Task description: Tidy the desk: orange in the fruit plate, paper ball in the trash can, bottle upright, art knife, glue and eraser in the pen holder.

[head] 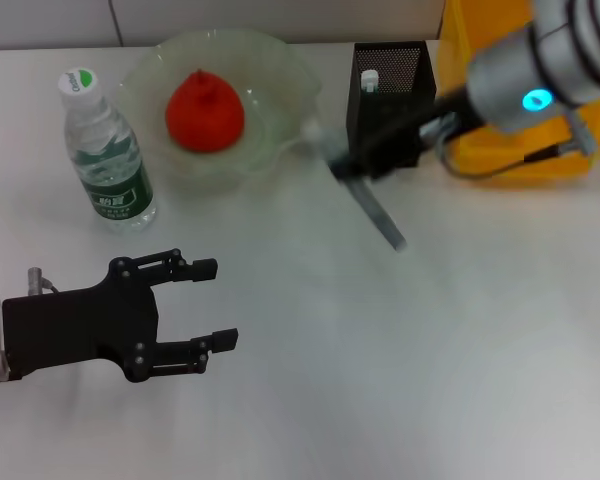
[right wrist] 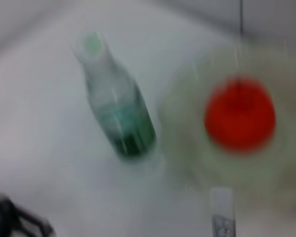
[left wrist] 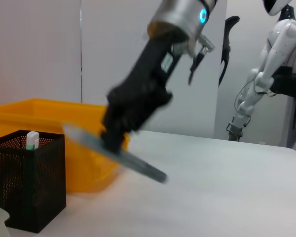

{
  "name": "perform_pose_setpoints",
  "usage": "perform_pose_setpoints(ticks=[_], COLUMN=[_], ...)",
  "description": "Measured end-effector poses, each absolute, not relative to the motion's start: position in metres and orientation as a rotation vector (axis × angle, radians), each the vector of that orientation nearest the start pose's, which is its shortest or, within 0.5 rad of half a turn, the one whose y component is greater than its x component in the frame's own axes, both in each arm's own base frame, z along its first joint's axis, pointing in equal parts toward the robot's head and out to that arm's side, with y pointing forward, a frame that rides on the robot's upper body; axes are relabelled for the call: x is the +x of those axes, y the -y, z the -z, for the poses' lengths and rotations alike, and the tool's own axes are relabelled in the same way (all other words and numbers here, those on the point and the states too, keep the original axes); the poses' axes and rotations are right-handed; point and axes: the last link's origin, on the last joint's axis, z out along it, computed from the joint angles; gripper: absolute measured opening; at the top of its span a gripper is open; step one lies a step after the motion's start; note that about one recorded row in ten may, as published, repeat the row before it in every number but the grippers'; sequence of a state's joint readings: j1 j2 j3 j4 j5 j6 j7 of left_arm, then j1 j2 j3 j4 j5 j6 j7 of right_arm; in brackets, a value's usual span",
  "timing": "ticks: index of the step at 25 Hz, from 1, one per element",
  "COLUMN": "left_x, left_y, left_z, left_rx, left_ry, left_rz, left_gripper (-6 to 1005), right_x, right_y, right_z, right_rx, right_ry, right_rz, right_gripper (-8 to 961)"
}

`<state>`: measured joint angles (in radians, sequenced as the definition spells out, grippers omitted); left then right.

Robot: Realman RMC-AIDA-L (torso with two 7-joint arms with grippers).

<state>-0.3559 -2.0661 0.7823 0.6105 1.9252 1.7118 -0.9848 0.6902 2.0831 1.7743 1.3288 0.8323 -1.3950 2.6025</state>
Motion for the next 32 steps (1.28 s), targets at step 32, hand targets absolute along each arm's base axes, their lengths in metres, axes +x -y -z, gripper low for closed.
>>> perform_pose_setpoints(ticks=[32], left_x=[-0.297], left_y=[-0.258], left_z=[0.012], left_rx=[-2.7], left_ry=[0.357], left_rz=[0.885], left_gripper=[785], right_x=[0.179], right_y=[-0.438], right_z=[-0.013], right_rx=[-2.209], right_ry=[-0.654], right_rz=[-0.713], right_gripper=[132])
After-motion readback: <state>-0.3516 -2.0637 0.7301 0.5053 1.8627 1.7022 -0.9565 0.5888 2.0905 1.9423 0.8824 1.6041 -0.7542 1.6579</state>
